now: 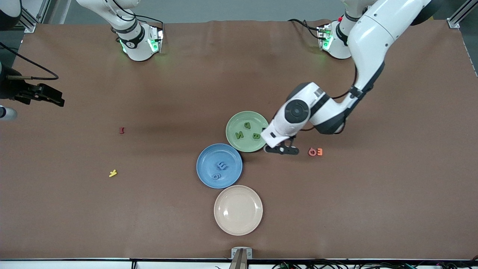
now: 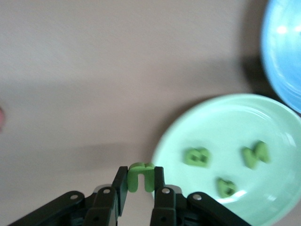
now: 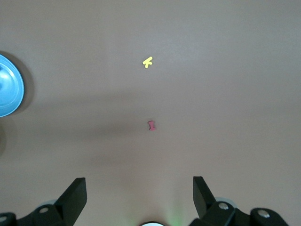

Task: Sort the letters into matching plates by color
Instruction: 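Carry u to the green plate with the left gripper and release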

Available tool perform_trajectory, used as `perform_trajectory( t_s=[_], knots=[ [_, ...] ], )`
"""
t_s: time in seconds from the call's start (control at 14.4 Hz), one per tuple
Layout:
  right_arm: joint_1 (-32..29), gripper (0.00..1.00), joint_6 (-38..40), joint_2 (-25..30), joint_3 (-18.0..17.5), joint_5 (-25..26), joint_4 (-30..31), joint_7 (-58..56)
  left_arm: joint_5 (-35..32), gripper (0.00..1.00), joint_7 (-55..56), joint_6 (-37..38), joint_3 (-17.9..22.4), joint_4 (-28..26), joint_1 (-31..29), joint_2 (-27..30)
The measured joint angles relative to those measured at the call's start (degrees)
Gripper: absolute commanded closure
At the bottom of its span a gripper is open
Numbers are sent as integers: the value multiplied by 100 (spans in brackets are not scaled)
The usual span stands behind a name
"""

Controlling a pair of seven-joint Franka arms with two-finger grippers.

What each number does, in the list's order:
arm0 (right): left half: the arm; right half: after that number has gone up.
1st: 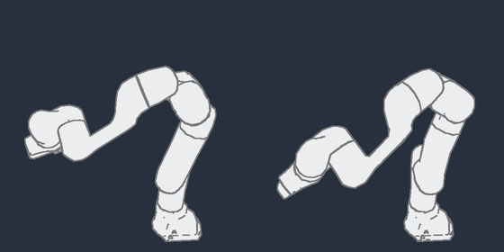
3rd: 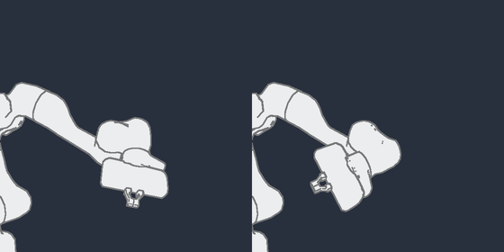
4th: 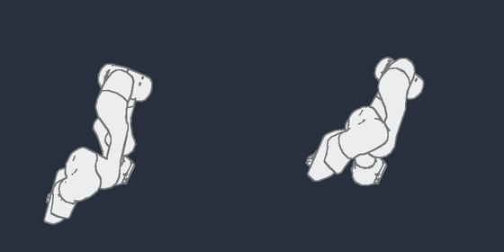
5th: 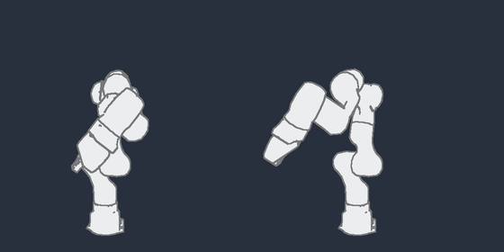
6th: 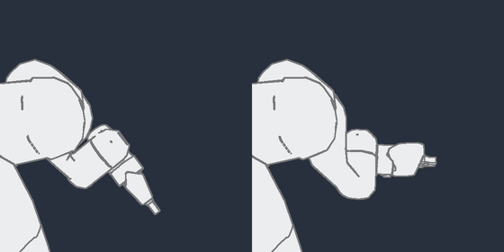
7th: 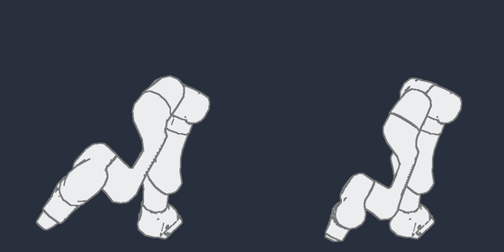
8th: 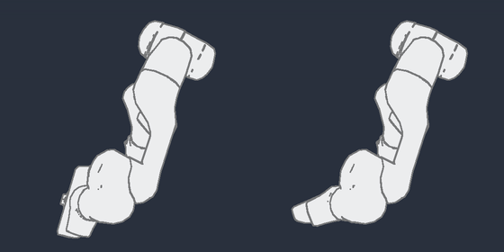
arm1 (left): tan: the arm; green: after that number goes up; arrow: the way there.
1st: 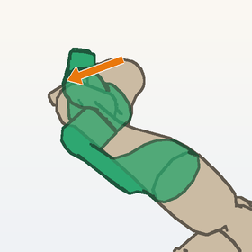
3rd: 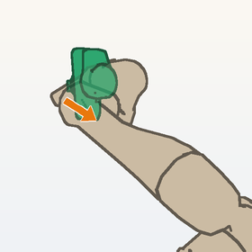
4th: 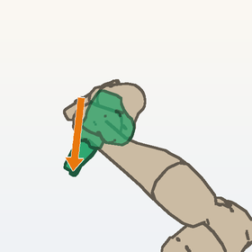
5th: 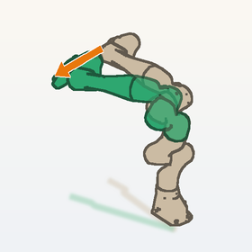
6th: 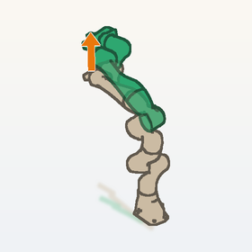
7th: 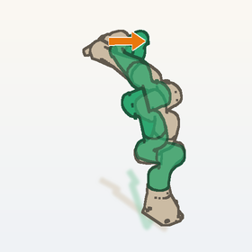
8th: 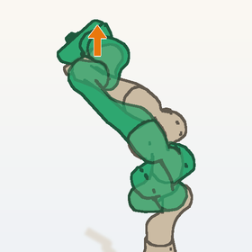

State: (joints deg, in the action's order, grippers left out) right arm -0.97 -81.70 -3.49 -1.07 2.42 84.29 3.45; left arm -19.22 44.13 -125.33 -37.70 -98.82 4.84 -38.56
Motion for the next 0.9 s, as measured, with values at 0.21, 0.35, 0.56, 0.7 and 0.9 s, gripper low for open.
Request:
perform_trajectory(
  t_s=[0.21, 0.35, 0.56, 0.7, 0.9],
  knots=[
    [1, 0, -33, 128, 114, 0, 93, -369, 0, 92, 640, 0, 25, 44, 511, -67],
    [1, 0, -44, 173, 222, 0, 97, -495, 0, 92, 880, -3, 157, 130, 830, -191],
    [1, 0, -43, 306, 251, 0, 117, -519, 0, 91, 913, -8, 562, 347, 1242, -358],
    [1, 0, -43, 431, 254, -1, 178, -519, 0, 89, 927, -9, 779, 468, 1450, -423],
    [1, 0, -42, 569, 278, -24, 261, -519, 0, 50, 937, -9, 824, 526, 1507, -448]
  ],
)
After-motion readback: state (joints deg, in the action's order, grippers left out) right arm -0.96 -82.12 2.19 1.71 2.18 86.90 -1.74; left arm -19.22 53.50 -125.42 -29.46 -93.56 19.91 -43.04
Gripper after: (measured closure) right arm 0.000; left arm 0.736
